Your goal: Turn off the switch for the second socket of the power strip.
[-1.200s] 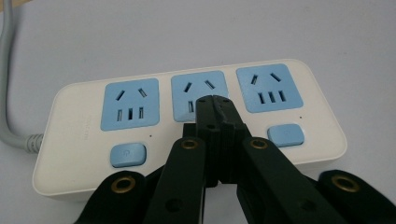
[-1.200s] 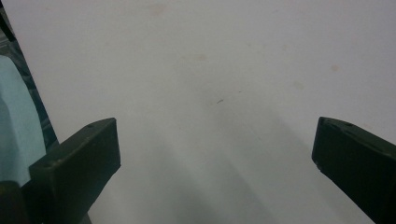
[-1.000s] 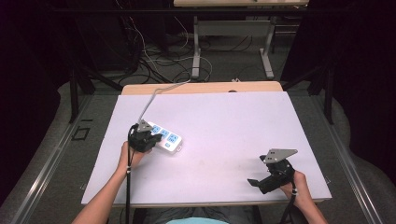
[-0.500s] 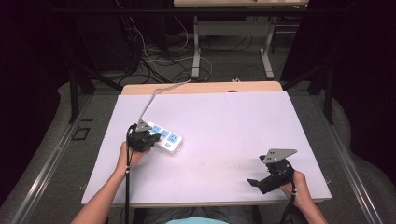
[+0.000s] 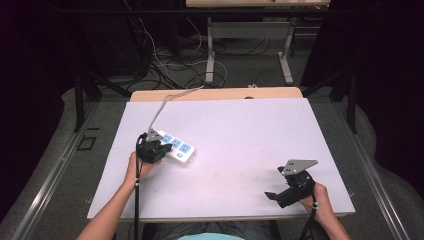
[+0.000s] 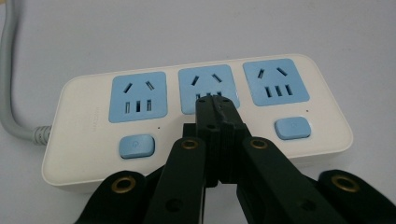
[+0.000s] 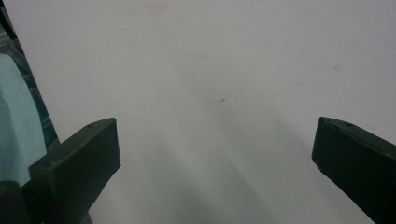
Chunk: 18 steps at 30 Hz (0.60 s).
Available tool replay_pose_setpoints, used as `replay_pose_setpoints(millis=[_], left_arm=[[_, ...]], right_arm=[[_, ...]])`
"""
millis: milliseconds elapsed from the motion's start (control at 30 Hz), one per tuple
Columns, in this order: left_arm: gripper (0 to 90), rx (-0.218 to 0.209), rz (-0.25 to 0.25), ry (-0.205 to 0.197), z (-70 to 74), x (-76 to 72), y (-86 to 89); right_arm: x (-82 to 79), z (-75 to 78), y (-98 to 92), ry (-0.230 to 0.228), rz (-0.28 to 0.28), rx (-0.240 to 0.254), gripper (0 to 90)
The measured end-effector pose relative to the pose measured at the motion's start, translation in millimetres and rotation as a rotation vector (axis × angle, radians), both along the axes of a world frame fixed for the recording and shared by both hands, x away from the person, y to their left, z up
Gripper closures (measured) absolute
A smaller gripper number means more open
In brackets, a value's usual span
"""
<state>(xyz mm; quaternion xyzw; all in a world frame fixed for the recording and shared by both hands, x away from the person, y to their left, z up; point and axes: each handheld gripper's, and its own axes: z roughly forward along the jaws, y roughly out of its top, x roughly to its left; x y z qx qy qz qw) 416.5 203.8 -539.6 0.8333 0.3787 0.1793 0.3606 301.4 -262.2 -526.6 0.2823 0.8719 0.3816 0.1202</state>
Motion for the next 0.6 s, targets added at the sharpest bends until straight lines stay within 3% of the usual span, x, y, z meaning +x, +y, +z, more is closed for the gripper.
replay_pose_setpoints(millis=[233,400,600], left_arm=[[90.0,-0.007,0.004,0.011,0.4,-0.3,0.8],[90.0,-0.003,0.006,-0.011,-0.5,-1.6,-1.0],[90.0,-0.009,-0.002,-0.010,-0.4,-0.8,-0.1]], right_arm=[[0.2,-0.1,0.2,0.000,-0.001,-0.001,0.7],[-0.4,0.2,0.4,0.000,-0.001,-0.002,0.6],[-0.1,0.3,0.0,-0.005,0.001,-0.003,0.6]])
